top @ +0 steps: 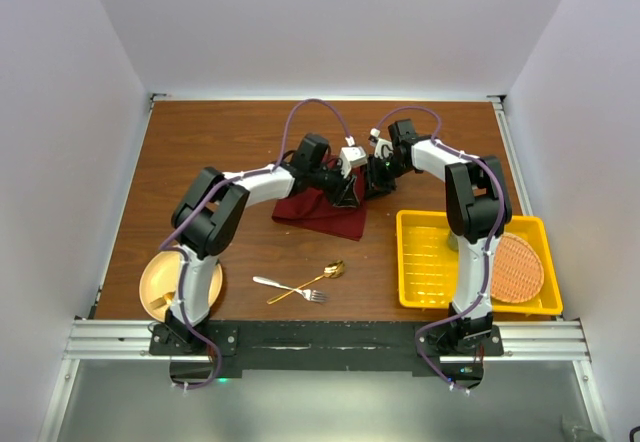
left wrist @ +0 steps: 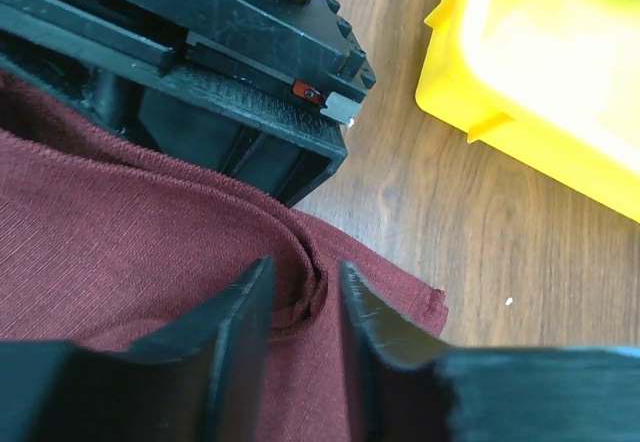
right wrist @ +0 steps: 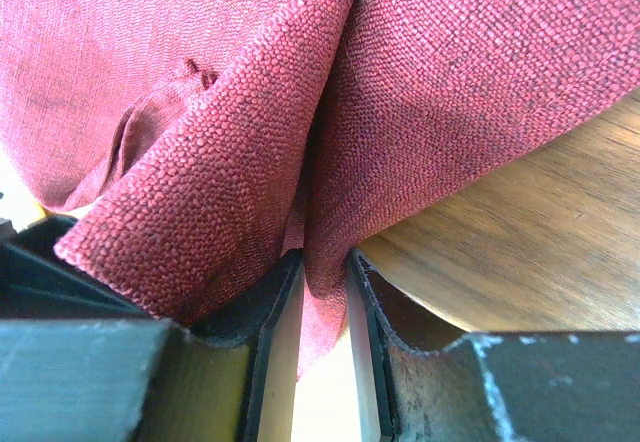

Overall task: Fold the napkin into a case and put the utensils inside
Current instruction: Pick up the square-folded napkin from the center of the board, then fold the square-folded napkin at the center of the board.

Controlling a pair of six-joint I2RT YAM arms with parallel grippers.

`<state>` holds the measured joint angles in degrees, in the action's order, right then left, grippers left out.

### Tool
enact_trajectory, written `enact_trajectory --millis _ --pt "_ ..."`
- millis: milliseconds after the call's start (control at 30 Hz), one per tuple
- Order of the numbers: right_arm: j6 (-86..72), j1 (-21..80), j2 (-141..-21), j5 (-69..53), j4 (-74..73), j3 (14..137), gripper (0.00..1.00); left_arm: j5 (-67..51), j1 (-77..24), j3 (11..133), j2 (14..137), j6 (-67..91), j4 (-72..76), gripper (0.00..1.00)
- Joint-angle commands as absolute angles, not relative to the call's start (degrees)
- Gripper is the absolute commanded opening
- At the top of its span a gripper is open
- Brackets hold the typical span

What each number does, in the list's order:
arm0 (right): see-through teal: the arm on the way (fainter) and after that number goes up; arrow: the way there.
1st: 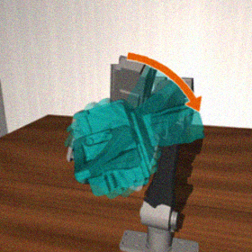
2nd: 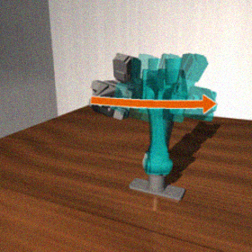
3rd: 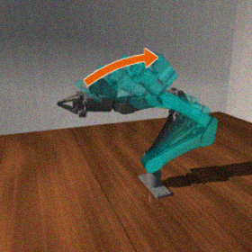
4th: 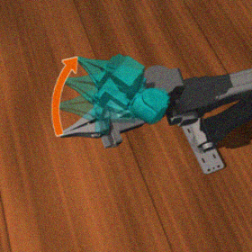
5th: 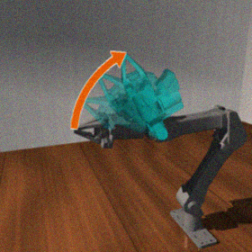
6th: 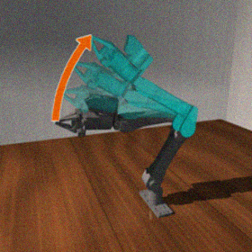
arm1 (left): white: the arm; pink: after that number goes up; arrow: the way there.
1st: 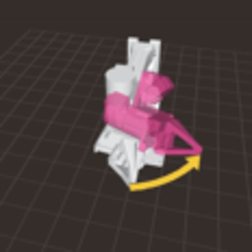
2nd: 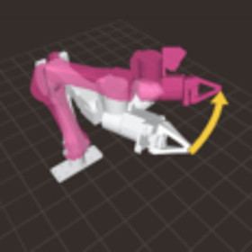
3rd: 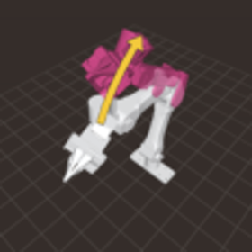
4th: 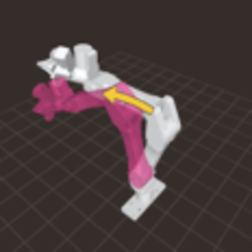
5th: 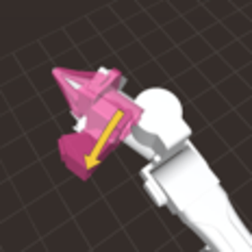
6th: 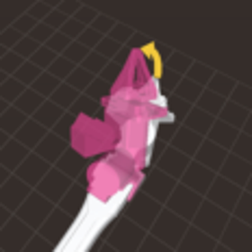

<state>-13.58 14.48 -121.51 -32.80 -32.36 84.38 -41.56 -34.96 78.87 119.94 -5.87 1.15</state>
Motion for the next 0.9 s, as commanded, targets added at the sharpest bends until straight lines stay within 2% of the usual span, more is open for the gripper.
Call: enact_trajectory --millis 0,33,67,100,233,433,700,867 --pt "-13.3 14.9 -124.2 -29.7 -32.6 83.9 0.29 -42.0 -35.2 81.6 120.2 -7.8 1.4 0.21" --pt "-13.1 14.8 -124.2 -29.4 -32.7 83.9 0.29 -42.1 -34.5 81.9 119.9 -7.4 0.5 0.15" --pt "-12.9 14.9 -124.3 -28.9 -32.9 83.9 0.28 -42.7 -33.8 82.2 118.8 -6.5 0.4 0.02" --pt "-12.9 14.8 -124.4 -28.5 -33.0 84.1 0.28 -43.3 -32.7 82.1 118.0 -3.7 0.4 0.00" --pt "-12.0 14.9 -124.2 -26.5 -33.4 84.0 0.27 -47.5 -23.0 83.1 114.0 3.3 -3.7 0.00" --pt "-11.5 14.9 -124.5 -25.2 -33.7 84.1 0.27 -46.4 -10.8 89.5 111.1 -1.9 -19.0 0.00" --pt "-11.5 14.9 -124.4 -24.4 -33.8 84.0 0.27 -39.8 4.0 99.2 116.2 -12.4 -33.8 0.00" --pt "-11.5 14.9 -124.6 -24.3 -33.8 84.2 0.27 -36.5 9.0 107.1 121.1 -16.9 -40.9 0.00"
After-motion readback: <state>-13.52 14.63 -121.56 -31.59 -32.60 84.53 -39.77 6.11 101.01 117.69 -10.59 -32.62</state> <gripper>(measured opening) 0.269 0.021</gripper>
